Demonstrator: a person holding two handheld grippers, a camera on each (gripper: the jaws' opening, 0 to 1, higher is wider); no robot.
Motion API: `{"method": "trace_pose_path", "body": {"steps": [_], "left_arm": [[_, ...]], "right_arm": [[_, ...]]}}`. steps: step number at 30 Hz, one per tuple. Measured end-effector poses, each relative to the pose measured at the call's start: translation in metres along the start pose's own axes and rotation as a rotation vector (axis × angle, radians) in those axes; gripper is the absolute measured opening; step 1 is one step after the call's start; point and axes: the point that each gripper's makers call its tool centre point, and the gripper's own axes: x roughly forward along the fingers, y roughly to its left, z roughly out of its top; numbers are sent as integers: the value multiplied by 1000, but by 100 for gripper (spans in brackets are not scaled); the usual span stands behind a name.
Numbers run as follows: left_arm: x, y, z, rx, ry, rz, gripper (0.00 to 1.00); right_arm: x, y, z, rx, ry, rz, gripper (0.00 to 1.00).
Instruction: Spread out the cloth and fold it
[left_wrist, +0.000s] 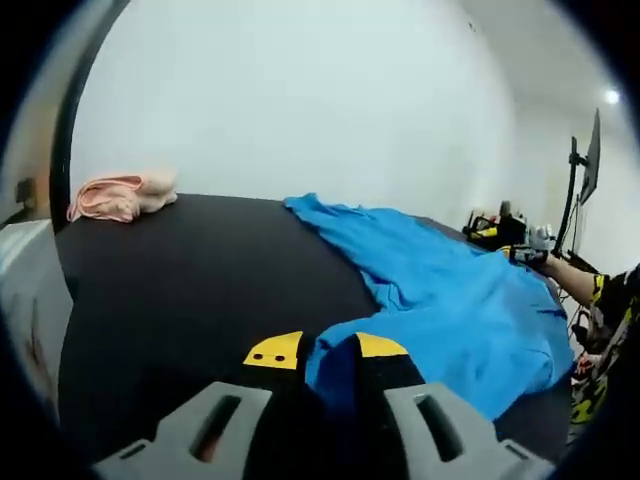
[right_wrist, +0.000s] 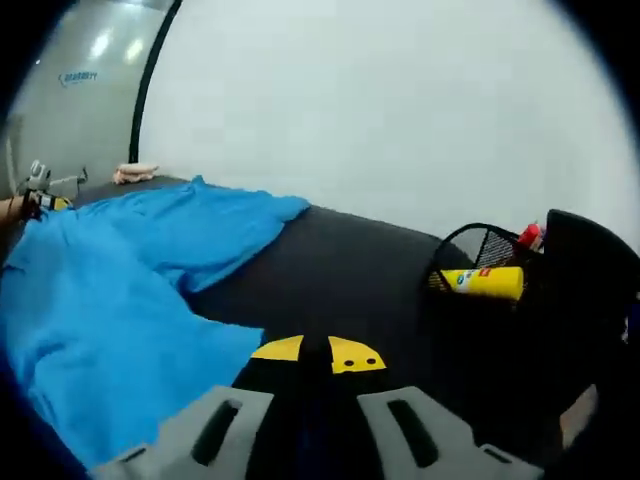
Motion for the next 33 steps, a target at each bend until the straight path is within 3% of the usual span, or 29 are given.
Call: {"method": "trace_pose_path", "body": {"steps": [3,5,7,8,9,10,11,13,14,15,17,18,19,21,22,24,26,27,28,29,30,31,32,33], "left_arm": [[-12,-6,5,-30,-24,-3,16],[-25,-19,14,-47,-76,-12,15],[-48,-53,17,-67,-102,-79,16],[-61,-81,19,-90,-126,-131,16],[-68,-100,19,-120,-130,-166,16],[-76,-133,17,-141,-139,-234,16],[-79,-154,12,-123,-133,-274,16],[-75,-198,-13,-95,-53,-305,16],[-71,-212,-22,-36,-29,-308,16],[-63,-233,-36,50,0,-318,16],[-55,-256,-53,138,28,-350,17],[-51,-272,-59,105,33,-390,19],[-50,-282,-62,75,32,-411,21],[-43,-289,-63,36,22,-412,25],[-37,-287,-60,36,12,-374,28],[-35,-294,-54,55,-58,-374,32],[-33,-307,-61,72,-55,-413,37],[-29,-306,-68,77,-27,-399,38],[-21,-298,-78,78,-2,-335,36],[-17,-295,-73,129,-61,-316,30],[-12,-286,-68,161,-96,-248,22],[-10,-283,-69,187,-77,-231,14],[-12,-287,-67,157,-81,-259,8],[-13,-287,-69,71,-41,-249,3]], "right_arm": [[-52,-5,11,14,-55,-29,19],[-88,17,-1,26,-30,33,19],[-112,37,-13,47,-20,55,19],[-126,63,-23,41,-8,116,19],[-133,76,-30,49,12,132,19],[-142,101,-35,65,21,163,19],[-146,118,-34,72,9,185,19],[-154,167,-25,28,-37,279,19],[-155,184,-23,44,-45,298,19],[-158,211,-21,22,-52,371,19],[-160,253,-15,66,-83,482,20],[-161,267,-17,54,-76,527,21],[-155,274,-20,47,-65,519,23],[-149,281,-31,-23,-24,499,23],[-148,285,-31,-21,-26,498,23],[-150,297,-31,-38,-31,533,23],[-153,308,-28,-38,-54,553,23],[-150,310,-30,-63,-49,536,23],[-147,306,-34,-107,-36,511,23],[-142,301,-43,-183,-5,475,22],[-141,302,-39,-168,-31,466,21],[-140,305,-37,-139,-26,471,16],[-138,303,-38,-149,-21,446,7],[-136,295,-35,-192,-48,399,4]]}}
